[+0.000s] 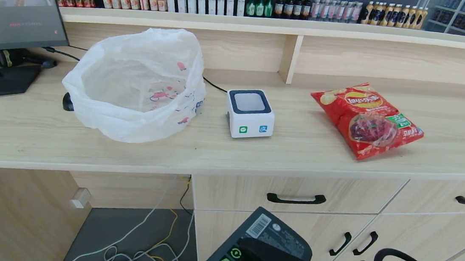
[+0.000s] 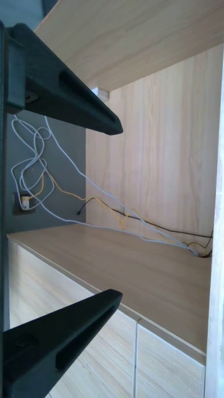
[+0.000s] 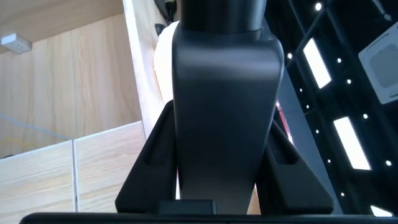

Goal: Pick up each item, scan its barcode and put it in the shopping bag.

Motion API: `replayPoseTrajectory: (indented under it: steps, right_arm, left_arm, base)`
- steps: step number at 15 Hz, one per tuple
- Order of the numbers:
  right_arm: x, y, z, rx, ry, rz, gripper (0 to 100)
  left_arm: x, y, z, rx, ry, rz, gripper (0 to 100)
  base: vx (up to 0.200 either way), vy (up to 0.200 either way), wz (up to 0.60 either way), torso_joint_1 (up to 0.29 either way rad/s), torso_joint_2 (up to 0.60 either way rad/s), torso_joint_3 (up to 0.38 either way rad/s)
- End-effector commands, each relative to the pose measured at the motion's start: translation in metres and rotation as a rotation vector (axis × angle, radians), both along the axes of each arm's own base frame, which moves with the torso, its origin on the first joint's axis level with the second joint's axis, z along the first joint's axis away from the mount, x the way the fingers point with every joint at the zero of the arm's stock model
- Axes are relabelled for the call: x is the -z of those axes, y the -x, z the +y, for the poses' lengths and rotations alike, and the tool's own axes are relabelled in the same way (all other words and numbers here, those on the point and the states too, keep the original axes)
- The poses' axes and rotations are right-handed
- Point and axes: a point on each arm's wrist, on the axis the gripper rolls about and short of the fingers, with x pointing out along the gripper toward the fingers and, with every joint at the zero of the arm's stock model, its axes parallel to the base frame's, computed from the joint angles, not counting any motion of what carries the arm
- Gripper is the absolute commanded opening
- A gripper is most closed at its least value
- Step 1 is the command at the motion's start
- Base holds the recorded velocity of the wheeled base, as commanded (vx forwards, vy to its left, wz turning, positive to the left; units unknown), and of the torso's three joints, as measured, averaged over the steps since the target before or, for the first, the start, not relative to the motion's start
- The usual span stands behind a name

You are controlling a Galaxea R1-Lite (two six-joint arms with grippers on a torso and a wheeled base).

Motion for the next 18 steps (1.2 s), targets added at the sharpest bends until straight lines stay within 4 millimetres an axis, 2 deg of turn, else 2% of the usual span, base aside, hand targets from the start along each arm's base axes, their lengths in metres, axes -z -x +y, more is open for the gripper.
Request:
replayPoseTrajectory:
  steps: [1, 4, 8, 14, 18]
  right_arm:
    - [-0.001, 0.000, 0.002, -0.002, -0.006, -0.002, 0]
    - [0.001, 0.000, 0.000, 0.019, -0.024, 0.052, 0]
    - [-0.001, -0.003, -0.004, 0.123, -0.144, 0.219, 0]
    - [-0.016, -0.008, 0.002, 0.198, -0.396, 0.419, 0]
    - [-0.025, -0.011, -0.001, 0.297, -0.703, 0.637, 0]
  left_arm:
    - [0.000, 0.000, 0.000, 0.000, 0.000, 0.000, 100]
    - [0.000, 0.000, 0.000, 0.000, 0.000, 0.000, 100]
    - [0.000, 0.000, 0.000, 0.000, 0.000, 0.000, 100]
    - [0.000, 0.000, 0.000, 0.002, 0.000, 0.000, 100]
    - [0.000, 0.000, 0.000, 0.000, 0.000, 0.001, 100]
  base:
    - [0.000, 0.000, 0.00, 0.000, 0.00, 0.000]
    - [0.000, 0.000, 0.00, 0.000, 0.00, 0.000]
    - [0.000, 0.000, 0.00, 0.000, 0.00, 0.000]
    - [0.000, 0.000, 0.00, 0.000, 0.00, 0.000]
    - [0.000, 0.000, 0.00, 0.000, 0.00, 0.000]
